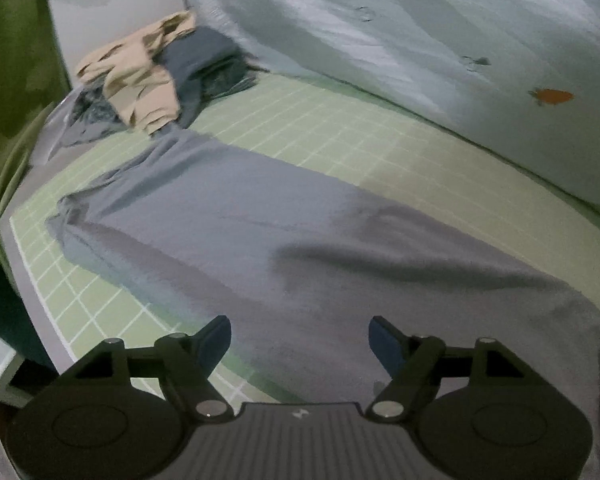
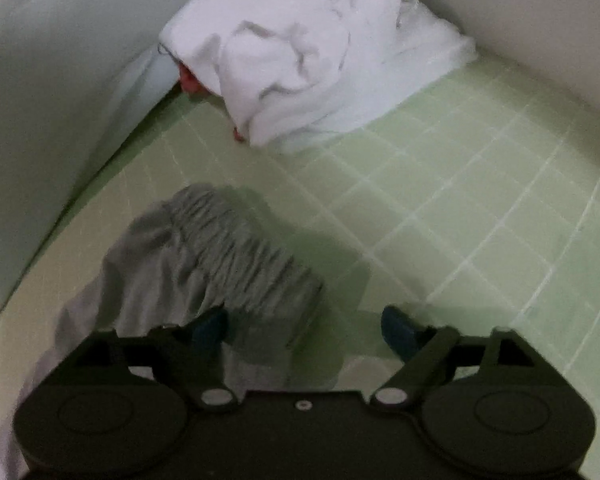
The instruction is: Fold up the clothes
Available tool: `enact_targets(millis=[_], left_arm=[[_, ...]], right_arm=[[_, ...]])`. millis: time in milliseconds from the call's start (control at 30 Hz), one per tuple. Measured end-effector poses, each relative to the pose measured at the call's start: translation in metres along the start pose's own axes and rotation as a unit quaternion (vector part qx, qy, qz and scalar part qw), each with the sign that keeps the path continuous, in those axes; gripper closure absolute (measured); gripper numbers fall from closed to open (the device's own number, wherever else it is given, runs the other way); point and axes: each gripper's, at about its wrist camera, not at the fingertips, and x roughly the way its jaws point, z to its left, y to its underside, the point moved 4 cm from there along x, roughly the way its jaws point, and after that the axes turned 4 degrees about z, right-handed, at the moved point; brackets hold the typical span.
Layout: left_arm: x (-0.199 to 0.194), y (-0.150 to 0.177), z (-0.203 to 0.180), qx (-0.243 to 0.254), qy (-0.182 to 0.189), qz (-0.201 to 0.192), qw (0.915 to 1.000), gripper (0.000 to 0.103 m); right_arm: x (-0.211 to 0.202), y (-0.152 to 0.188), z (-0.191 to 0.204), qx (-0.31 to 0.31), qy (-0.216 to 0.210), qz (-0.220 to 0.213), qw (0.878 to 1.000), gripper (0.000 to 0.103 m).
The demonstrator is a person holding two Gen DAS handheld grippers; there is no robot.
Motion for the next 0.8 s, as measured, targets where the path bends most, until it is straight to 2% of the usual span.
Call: enact_targets(millis=[33, 100, 133, 167, 233, 333, 400, 467, 500, 533, 567, 600, 633, 667, 733, 800], left_arm=[[-0.003, 0.001, -0.002, 0.008, 0.001, -0.003, 1.0000, 0.026], [-0.009, 0.005, -0.002, 0.020, 0.000, -0.008, 0.9998, 0.026], [-0.010, 0.007, -0.001, 0.022, 0.000, -0.009, 0.9997, 0.026], [-0.011, 0.008, 0.000, 0.023, 0.000, -0.009, 0.9997, 0.026], [-0.012, 0.010, 0.005, 0.022, -0.002, -0.007, 0.9997, 0.026], [-0.017, 0.009, 0.018, 0.016, -0.010, -0.012, 0.9997, 0.026], [-0.019, 0.009, 0.029, 0.011, -0.016, -0.015, 0.9997, 0.025], [-0.017, 0.009, 0.043, 0.004, -0.023, -0.009, 0.9997, 0.025], [-0.017, 0.008, 0.049, -0.002, -0.027, -0.009, 0.9996, 0.025], [-0.017, 0.008, 0.055, -0.007, -0.030, -0.009, 0.9995, 0.025], [-0.018, 0.007, 0.062, -0.012, -0.033, -0.010, 0.9993, 0.025], [-0.017, 0.005, 0.069, -0.014, -0.035, -0.009, 0.9992, 0.025], [-0.017, 0.004, 0.075, -0.016, -0.038, -0.009, 0.9991, 0.025], [-0.016, 0.003, 0.082, -0.018, -0.041, -0.008, 0.9990, 0.025], [-0.013, -0.001, 0.097, -0.026, -0.043, -0.008, 0.9987, 0.025], [-0.007, -0.005, 0.114, -0.038, -0.043, -0.006, 0.9983, 0.025]], right_arm=[[0.002, 0.001, 0.005, -0.018, -0.003, 0.003, 1.000, 0.018], [0.004, 0.004, 0.014, -0.046, -0.019, 0.002, 0.999, 0.033], [0.005, 0.006, 0.018, -0.061, -0.023, -0.002, 0.998, 0.055], [0.003, 0.007, 0.020, -0.077, -0.021, -0.006, 0.997, 0.067], [-0.009, 0.006, 0.019, -0.093, -0.013, -0.027, 0.995, 0.082], [-0.043, -0.004, 0.002, -0.063, 0.010, -0.091, 0.994, 0.084], [-0.050, -0.007, -0.014, -0.052, 0.041, -0.100, 0.993, 0.082], [-0.040, -0.004, -0.023, -0.081, 0.088, -0.074, 0.990, 0.075], [-0.035, -0.002, -0.027, -0.086, 0.113, -0.058, 0.988, 0.069], [-0.036, 0.001, -0.030, -0.079, 0.123, -0.054, 0.988, 0.055], [-0.041, 0.004, -0.030, -0.074, 0.128, -0.060, 0.987, 0.041], [-0.046, 0.008, -0.028, -0.072, 0.133, -0.069, 0.986, 0.033], [-0.052, 0.012, -0.026, -0.069, 0.137, -0.078, 0.985, 0.018], [-0.056, 0.014, -0.021, -0.074, 0.139, -0.085, 0.984, 0.012], [-0.058, 0.022, -0.004, -0.100, 0.130, -0.088, 0.982, 0.010], [-0.060, 0.030, 0.015, -0.122, 0.121, -0.089, 0.981, 0.002]])
